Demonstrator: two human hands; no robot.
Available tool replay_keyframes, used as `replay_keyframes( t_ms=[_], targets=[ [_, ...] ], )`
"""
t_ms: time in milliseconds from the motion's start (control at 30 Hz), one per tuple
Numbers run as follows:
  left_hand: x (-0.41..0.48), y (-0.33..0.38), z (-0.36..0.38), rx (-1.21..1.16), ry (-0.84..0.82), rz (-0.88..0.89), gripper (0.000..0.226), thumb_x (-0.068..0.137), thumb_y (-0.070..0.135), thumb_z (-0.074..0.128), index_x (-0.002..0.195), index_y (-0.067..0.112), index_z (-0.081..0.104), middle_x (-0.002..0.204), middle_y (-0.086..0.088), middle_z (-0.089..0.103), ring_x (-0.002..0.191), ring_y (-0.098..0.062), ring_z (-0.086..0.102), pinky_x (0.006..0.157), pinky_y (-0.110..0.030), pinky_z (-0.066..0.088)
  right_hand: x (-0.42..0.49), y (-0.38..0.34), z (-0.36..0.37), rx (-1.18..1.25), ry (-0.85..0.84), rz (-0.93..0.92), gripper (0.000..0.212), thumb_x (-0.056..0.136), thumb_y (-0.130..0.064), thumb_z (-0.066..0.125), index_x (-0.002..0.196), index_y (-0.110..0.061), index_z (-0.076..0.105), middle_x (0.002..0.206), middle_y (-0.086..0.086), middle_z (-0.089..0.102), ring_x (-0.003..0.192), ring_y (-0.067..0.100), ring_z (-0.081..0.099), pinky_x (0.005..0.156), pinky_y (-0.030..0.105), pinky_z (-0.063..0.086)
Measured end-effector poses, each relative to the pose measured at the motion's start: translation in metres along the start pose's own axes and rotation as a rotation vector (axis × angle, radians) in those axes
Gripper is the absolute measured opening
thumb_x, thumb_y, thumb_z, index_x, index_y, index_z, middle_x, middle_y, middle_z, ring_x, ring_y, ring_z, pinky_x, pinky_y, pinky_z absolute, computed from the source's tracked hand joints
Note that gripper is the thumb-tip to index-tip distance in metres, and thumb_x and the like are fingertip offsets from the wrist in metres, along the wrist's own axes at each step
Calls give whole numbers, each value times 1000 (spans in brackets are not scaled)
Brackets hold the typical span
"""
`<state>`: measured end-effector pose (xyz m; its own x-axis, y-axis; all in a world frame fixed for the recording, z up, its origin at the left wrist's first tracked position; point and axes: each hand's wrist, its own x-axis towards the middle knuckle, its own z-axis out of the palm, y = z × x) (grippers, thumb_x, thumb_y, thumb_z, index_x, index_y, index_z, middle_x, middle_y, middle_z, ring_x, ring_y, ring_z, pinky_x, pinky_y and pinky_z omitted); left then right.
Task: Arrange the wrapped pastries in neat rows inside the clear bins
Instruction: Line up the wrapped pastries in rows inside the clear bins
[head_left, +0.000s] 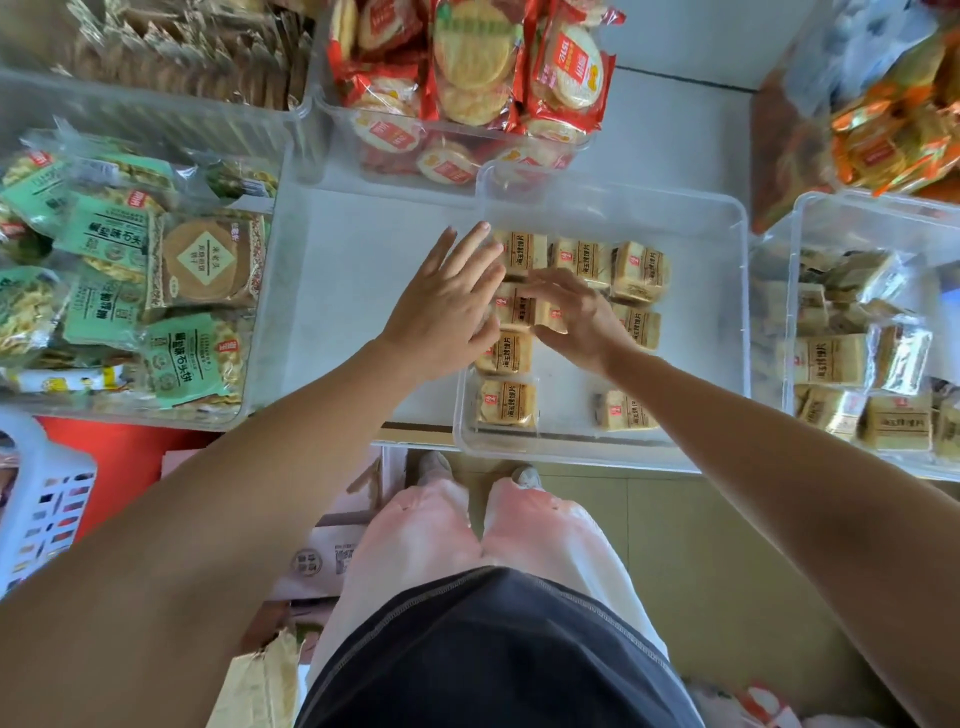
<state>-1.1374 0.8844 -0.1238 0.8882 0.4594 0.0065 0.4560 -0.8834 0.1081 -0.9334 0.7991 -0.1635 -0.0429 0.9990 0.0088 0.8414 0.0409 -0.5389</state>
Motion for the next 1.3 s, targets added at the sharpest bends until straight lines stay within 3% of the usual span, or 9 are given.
replay_keyframes(
  t_ms=[133,233,333,500,700,867,1000,1133,1300],
  targets=[
    [21,14,-6,26,-99,246,56,88,27,51,140,8,46,151,-17,39,145,-34,25,120,-50,11,-23,11,-28,-13,5,80,17,82,-11,67,99,-12,67,96,-1,65,82,13,62,79,37,55],
    [37,39,-2,43,-344,241,62,98,33,39,153,12,19,161,-16,5,149,-32,2,121,-47,2,-46,25,-47,0,-384,328,13,84,-17,67,96,-20,63,95,-4,64,84,13,61,86,41,52],
    [48,54,14,50,-590,94,71,101,43,34,155,14,-2,159,-14,-17,147,-33,-16,119,-50,-7,-64,35,-52,-84,-637,465,24,80,-22,73,101,-20,62,100,0,64,91,13,60,91,33,48],
    [50,54,30,57,-738,-57,78,102,46,30,149,16,-24,154,-7,-34,143,-30,-27,118,-53,-9,-70,42,-37,-323,-811,467,59,71,-24,80,122,-14,51,113,5,56,101,22,55,81,30,44],
    [51,56,24,69,-733,-48,76,102,43,31,152,16,-19,156,-7,-30,146,-29,-22,119,-55,-3,-67,42,-27,-270,-727,313,46,75,-29,76,114,-17,55,110,0,57,101,18,53,84,32,45],
    [48,58,25,96,-702,-56,74,101,38,33,153,15,-16,155,-13,-30,146,-31,-21,119,-54,-1,-65,29,-15,-289,-718,237,78,61,-50,80,123,-19,43,117,-5,46,105,15,46,93,34,42],
    [47,57,23,66,-685,-66,73,101,32,35,153,15,-13,156,-10,-30,146,-29,-22,120,-53,0,-67,29,-13,-259,-672,260,62,70,-24,74,123,-15,43,120,1,52,105,19,49,89,31,45],
    [48,59,20,2,-668,-85,73,100,27,35,153,10,-13,160,-8,-21,148,-27,-14,121,-50,5,-57,33,-32,-42,-309,288,57,73,-23,73,120,-17,42,114,5,56,99,22,56,82,32,49],
    [50,60,16,112,-639,-110,72,102,36,29,153,5,-11,160,-16,-16,149,-31,-7,121,-49,5,-25,36,-36,-183,39,162,42,77,-22,69,117,-17,55,110,4,62,106,26,56,93,42,42]
  ],
)
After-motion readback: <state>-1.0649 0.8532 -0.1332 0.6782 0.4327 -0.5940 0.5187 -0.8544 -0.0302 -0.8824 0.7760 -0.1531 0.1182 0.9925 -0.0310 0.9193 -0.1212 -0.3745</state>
